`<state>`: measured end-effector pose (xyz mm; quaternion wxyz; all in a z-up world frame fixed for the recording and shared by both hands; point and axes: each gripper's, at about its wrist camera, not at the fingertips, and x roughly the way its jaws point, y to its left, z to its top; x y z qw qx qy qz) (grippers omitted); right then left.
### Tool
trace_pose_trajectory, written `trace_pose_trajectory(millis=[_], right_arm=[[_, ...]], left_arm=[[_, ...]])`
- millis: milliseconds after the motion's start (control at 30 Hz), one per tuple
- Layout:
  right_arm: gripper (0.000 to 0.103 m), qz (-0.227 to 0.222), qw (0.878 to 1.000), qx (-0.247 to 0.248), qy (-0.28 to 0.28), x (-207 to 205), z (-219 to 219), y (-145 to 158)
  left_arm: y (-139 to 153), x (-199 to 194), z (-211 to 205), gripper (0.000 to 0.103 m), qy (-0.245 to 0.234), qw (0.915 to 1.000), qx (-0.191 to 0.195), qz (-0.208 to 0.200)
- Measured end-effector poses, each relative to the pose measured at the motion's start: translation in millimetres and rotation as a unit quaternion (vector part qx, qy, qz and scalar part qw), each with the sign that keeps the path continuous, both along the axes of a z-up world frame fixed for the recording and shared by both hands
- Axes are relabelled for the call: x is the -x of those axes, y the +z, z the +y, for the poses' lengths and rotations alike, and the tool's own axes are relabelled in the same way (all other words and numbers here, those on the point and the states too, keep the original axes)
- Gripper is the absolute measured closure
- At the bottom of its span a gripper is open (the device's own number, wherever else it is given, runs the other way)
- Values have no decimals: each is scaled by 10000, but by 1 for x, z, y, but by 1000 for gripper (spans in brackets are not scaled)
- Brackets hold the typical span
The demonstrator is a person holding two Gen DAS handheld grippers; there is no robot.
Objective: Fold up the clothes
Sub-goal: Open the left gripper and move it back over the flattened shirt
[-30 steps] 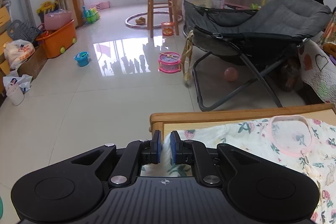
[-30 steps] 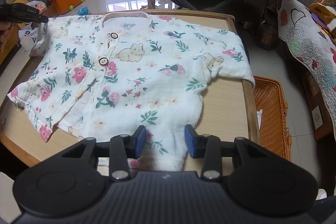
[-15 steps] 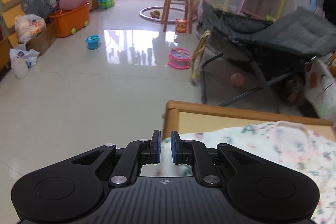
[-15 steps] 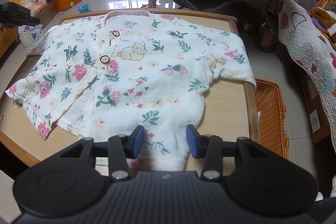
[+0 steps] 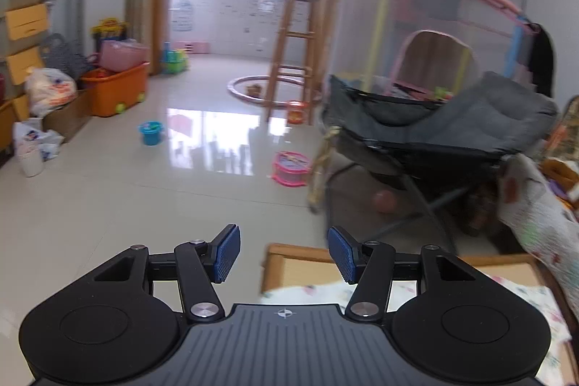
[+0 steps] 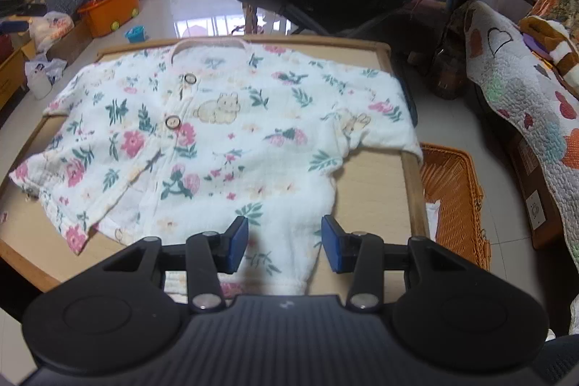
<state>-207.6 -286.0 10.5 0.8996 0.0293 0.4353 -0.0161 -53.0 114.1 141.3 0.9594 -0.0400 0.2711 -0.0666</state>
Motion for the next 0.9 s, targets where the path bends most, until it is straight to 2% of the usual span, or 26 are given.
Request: trace_pose_trajectory(millis=[100,167,300,500,533,633,667,767,900], right_arm=[[59,-151,9999,24,-11,2,1,5],[59,-247,9997,61,-4,4,2,8],[59,-408,9990,164,62,8,6,13],[59,-476,9980,334,244,13,16,15],[59,-474,9979,333,284,13,18,15],[59,-440,9977,371,361,14,23,14],[59,-436,9977,368,379,14,24,14],[59,-444,9975,356,415,15,25,14],[59,-395,9972,376,502,16,29,12]], left_arm=[[-2,25,-18,46,-576,9983,-13,47],[-7,42,-34,46,-1055,9943,-106,130],[-27,86,-70,46,-1904,9806,-383,251],[-62,138,-108,46,-2656,9619,-198,626],[-67,143,-111,50,-2745,9589,-218,678],[-91,152,-128,52,-2844,9537,-369,905],[-98,154,-135,57,-2881,9516,-408,990],[-108,162,-147,64,-2997,9466,-531,1065],[-122,170,-157,73,-3025,9412,-881,1216]])
